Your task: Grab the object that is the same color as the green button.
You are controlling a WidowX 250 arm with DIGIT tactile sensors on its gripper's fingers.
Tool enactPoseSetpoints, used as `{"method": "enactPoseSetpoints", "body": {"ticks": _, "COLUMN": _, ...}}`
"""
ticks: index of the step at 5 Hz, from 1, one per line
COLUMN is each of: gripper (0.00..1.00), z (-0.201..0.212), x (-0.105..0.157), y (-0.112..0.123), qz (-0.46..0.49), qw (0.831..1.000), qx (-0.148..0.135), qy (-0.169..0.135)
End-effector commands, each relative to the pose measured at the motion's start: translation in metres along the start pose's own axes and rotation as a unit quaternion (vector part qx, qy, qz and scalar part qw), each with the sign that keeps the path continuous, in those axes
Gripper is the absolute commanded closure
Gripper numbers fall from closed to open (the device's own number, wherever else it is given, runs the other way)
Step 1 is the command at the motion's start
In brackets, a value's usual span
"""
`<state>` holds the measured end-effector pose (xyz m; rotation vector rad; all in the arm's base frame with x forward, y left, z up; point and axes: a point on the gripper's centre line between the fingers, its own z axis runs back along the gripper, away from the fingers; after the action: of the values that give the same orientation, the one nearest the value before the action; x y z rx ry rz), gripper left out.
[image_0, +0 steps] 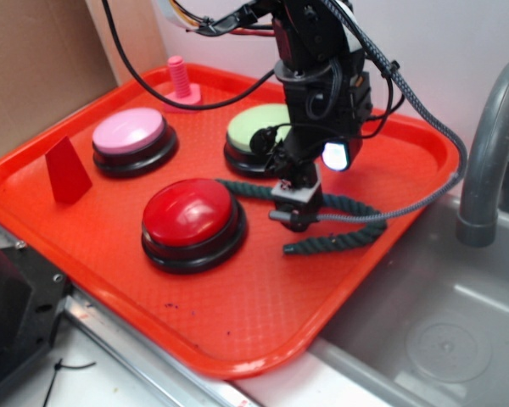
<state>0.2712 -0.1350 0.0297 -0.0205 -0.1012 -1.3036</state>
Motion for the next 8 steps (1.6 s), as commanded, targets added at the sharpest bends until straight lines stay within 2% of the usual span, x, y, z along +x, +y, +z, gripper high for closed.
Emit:
{"method": "enactPoseSetpoints", "body": {"ticks": 1, "gripper": 0.52, "z": -0.010, "x": 0.016, "y": -0.002, "qz": 0.023, "qw": 0.999, "qx": -0.007, "qy": 0.028}}
{"method": "enactPoseSetpoints", "body": {"ticks": 2, "gripper": 1.00, "z": -0.010, "x": 0.012, "y": 0.001, "qz": 0.029, "qw": 0.999, "qx": -0.025, "qy": 0.013}}
{"method": "enactPoseSetpoints", "body": {"ticks": 3, "gripper": 1.00, "z": -0.011, "x": 0.013, "y": 0.000, "qz": 0.037, "qw": 0.999, "qx": -0.018, "qy": 0.030}}
{"method": "enactPoseSetpoints", "body": {"ticks": 4, "gripper": 1.00, "z": -0.005, "x": 0.009, "y": 0.000, "qz": 0.081, "qw": 0.996, "qx": -0.010, "qy": 0.045}}
{"method": "enactPoseSetpoints", "body": {"ticks": 5, "gripper": 1.00, "z": 0.012, "x": 0.003, "y": 0.004, "qz": 0.141, "qw": 0.987, "qx": 0.006, "qy": 0.072}}
{"method": "enactPoseSetpoints", "body": {"ticks": 6, "gripper": 1.00, "z": 0.040, "x": -0.004, "y": 0.005, "qz": 0.218, "qw": 0.974, "qx": -0.005, "qy": 0.069}}
{"method": "enactPoseSetpoints", "body": {"ticks": 7, "gripper": 1.00, "z": 0.080, "x": -0.022, "y": -0.003, "qz": 0.338, "qw": 0.939, "qx": 0.002, "qy": 0.058}}
{"method": "enactPoseSetpoints", "body": {"ticks": 8, "gripper": 1.00, "z": 0.120, "x": -0.055, "y": -0.013, "qz": 0.454, "qw": 0.890, "qx": -0.020, "qy": 0.042}}
